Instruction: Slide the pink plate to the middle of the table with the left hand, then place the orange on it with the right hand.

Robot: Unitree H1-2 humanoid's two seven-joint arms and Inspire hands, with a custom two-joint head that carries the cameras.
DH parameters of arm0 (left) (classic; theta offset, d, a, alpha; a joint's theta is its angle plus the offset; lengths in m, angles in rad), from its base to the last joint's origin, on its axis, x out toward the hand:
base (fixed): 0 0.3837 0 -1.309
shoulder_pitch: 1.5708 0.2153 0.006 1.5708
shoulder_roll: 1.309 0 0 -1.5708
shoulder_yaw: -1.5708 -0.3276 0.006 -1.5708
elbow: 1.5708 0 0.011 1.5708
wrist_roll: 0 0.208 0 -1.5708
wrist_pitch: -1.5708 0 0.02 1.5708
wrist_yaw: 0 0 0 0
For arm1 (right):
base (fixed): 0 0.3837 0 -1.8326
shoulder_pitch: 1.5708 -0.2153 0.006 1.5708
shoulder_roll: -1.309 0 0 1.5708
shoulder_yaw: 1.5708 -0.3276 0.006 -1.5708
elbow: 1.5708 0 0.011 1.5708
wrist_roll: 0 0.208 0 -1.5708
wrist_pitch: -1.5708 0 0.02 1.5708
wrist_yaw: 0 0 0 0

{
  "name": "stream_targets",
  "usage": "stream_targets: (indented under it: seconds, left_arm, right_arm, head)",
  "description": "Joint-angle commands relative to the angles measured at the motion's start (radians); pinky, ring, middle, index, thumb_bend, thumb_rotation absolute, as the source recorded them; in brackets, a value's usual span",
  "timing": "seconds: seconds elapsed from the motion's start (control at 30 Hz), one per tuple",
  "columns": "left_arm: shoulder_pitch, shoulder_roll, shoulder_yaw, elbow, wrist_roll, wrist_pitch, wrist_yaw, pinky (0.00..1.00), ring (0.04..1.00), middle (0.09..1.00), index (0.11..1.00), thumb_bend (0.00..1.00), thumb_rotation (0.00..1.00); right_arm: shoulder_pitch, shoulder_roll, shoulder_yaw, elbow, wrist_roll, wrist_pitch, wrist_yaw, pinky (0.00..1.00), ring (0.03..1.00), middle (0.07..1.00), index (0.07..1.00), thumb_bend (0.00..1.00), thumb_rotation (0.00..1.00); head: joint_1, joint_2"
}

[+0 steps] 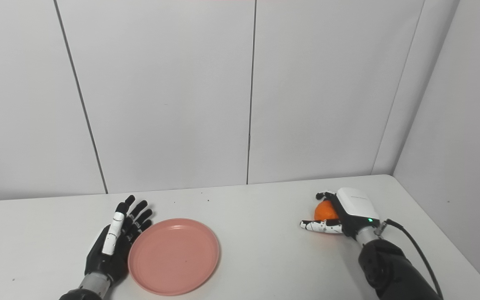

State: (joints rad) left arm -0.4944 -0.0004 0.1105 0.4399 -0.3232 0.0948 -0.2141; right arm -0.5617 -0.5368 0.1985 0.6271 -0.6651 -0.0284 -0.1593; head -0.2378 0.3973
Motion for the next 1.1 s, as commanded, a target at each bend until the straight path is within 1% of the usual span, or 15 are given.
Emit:
stream_targets:
  seconds: [0.0,0.07,0.1,0.13,0.17,0.2,0.27,0.4,0.53,0.6,0.67,0.8,0.83,0.97,1.07]
  left_arm:
    - [0.016,0.002,-0.007,0.014,0.009,0.04,0.01,0.96,0.927,0.938,1.0,0.81,0.7]
    - [0.016,0.002,-0.007,0.012,0.01,0.043,0.012,0.96,0.924,0.939,1.0,0.8,0.7]
    - [0.016,0.001,-0.007,0.011,0.011,0.042,0.013,0.96,0.923,0.94,1.0,0.8,0.7]
    - [0.016,0.001,-0.008,0.011,0.012,0.042,0.014,0.96,0.924,0.941,1.0,0.8,0.71]
    - [0.016,0.001,-0.007,0.011,0.01,0.043,0.013,0.95,0.924,0.941,1.0,0.8,0.71]
    - [0.016,0.0,-0.006,0.011,0.008,0.044,0.013,0.96,0.926,0.941,1.0,0.8,0.7]
    - [0.016,0.001,-0.008,0.01,0.009,0.045,0.012,0.96,0.926,0.943,1.0,0.79,0.71]
    - [0.017,-0.002,-0.007,0.006,0.009,0.049,0.015,0.96,0.923,0.942,1.0,0.79,0.71]
    - [0.017,-0.002,-0.009,0.007,0.011,0.048,0.013,0.96,0.922,0.937,1.0,0.79,0.71]
    - [0.017,-0.003,-0.009,0.007,0.01,0.051,0.015,0.96,0.924,0.942,1.0,0.8,0.71]
    - [0.016,-0.004,-0.008,0.008,0.008,0.051,0.014,0.96,0.925,0.943,1.0,0.79,0.71]
    - [0.013,-0.006,-0.007,0.011,0.008,0.053,0.018,0.96,0.923,0.937,1.0,0.81,0.69]
    - [0.013,-0.006,-0.008,0.012,0.01,0.053,0.018,0.96,0.919,0.938,1.0,0.81,0.7]
    - [0.011,-0.011,-0.01,0.014,0.015,0.049,0.025,0.95,0.917,0.937,1.0,0.8,0.7]
    - [0.013,-0.015,-0.014,0.012,0.02,0.048,0.026,0.95,0.916,0.941,1.0,0.81,0.7]
  right_arm:
    - [-0.018,-0.013,-0.005,0.005,0.009,-0.017,-0.025,0.51,0.593,0.658,0.679,0.69,0.63]
    - [-0.018,-0.012,-0.004,0.012,0.01,-0.026,-0.042,0.47,0.543,0.598,0.606,0.66,0.59]
    - [-0.021,-0.01,-0.002,0.025,0.007,-0.041,-0.066,0.46,0.532,0.587,0.592,0.65,0.58]
    - [-0.023,-0.01,0.0,0.034,0.006,-0.052,-0.083,0.41,0.473,0.531,0.548,0.63,0.56]
    - [-0.025,-0.009,0.003,0.046,0.002,-0.071,-0.108,0.39,0.443,0.503,0.525,0.62,0.55]
    - [-0.027,-0.009,0.006,0.055,0.0,-0.085,-0.126,0.32,0.373,0.436,0.461,0.6,0.52]
    - [-0.031,-0.007,0.009,0.064,-0.002,-0.097,-0.15,0.26,0.31,0.38,0.401,0.58,0.49]
    - [-0.036,-0.009,0.013,0.072,0.004,-0.122,-0.174,0.23,0.283,0.357,0.38,0.56,0.46]
    - [-0.042,-0.016,0.016,0.078,0.003,-0.184,-0.216,0.23,0.286,0.362,0.416,0.52,0.39]
    - [-0.049,-0.02,0.018,0.084,0.001,-0.219,-0.234,0.22,0.27,0.346,0.396,0.51,0.36]
    - [-0.052,-0.023,0.015,0.062,0.003,-0.229,-0.227,0.21,0.262,0.338,0.384,0.51,0.38]
    - [-0.052,-0.022,-0.012,-0.084,0.033,-0.198,-0.153,0.22,0.267,0.34,0.382,0.51,0.47]
    - [-0.053,-0.021,-0.015,-0.114,0.033,-0.189,-0.142,0.22,0.272,0.348,0.397,0.5,0.46]
    - [-0.083,-0.018,-0.026,-0.214,0.044,-0.217,-0.099,0.22,0.277,0.358,0.417,0.5,0.45]
    - [-0.097,-0.01,-0.032,-0.284,0.049,-0.186,-0.049,0.23,0.28,0.359,0.418,0.51,0.47]
  head:
    - [0.002,0.001]
    - [0.002,0.001]
    - [0.002,0.001]
    - [0.002,0.001]
    - [0.002,0.002]
    - [0.002,0.002]
    - [0.003,0.002]
    - [0.005,0.003]
    - [0.007,0.004]
    - [0.008,0.003]
    - [0.009,0.003]
    - [0.009,0.003]
    - [0.009,0.003]
    - [0.016,0.0]
    - [0.026,0.003]
